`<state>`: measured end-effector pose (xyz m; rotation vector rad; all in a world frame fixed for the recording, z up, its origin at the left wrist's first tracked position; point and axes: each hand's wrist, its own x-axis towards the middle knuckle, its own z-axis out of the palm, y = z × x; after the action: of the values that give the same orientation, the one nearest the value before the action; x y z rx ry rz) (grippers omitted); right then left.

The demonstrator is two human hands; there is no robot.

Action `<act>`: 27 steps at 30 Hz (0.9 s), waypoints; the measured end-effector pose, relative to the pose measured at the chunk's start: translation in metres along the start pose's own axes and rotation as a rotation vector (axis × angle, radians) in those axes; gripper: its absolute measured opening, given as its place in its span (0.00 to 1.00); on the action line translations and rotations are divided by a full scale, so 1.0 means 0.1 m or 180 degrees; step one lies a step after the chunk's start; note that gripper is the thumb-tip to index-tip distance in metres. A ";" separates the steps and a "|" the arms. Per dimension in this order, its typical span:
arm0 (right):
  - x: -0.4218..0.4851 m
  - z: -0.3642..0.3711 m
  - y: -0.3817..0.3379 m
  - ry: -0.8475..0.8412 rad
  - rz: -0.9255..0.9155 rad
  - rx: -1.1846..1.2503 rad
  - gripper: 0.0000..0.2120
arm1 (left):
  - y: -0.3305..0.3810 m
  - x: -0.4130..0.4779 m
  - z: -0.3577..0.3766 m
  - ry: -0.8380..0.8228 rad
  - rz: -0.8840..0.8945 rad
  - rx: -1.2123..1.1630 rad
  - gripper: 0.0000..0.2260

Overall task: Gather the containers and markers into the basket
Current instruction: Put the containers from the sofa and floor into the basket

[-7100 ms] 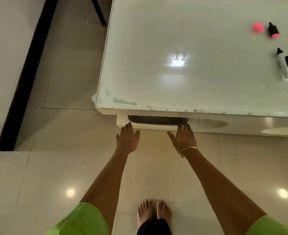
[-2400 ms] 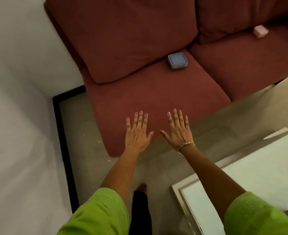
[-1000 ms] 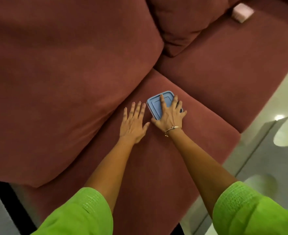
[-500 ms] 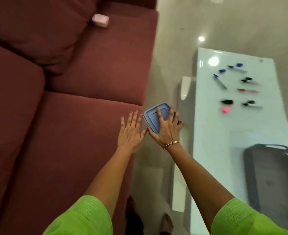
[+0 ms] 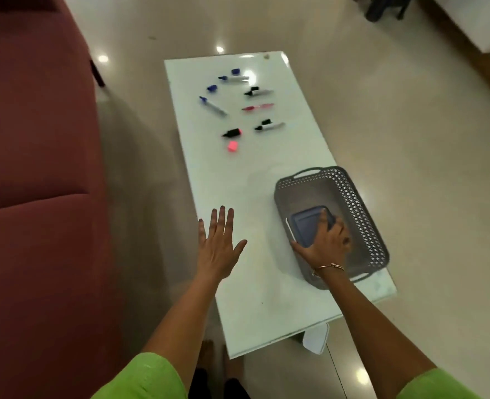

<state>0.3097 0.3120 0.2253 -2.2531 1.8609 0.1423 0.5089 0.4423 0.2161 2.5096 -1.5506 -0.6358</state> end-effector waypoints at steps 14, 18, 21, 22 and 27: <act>0.16 0.77 0.71 -0.0528 0.1095 0.1044 0.52 | 0.17 0.01 0.86 -0.0164 0.0359 0.0326 0.37; 0.16 0.84 0.76 -0.0620 0.0700 0.0339 0.52 | 0.12 0.00 0.94 -0.0188 0.0390 0.0376 0.37; 0.15 0.89 0.76 -0.0703 0.0678 0.0220 0.54 | 0.08 0.05 0.96 -0.0174 0.0371 0.0393 0.37; 0.16 0.89 0.76 -0.0729 0.0687 0.0218 0.54 | 0.07 0.07 0.96 -0.0158 0.0369 0.0385 0.37; 0.20 0.88 0.75 -0.0817 0.0645 0.0218 0.57 | 0.05 0.16 0.90 -0.0129 0.0403 0.0413 0.38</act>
<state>0.2455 0.2991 0.1276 -1.8962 1.9166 0.3753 0.4736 0.4359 0.1322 2.4769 -1.8032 -0.5901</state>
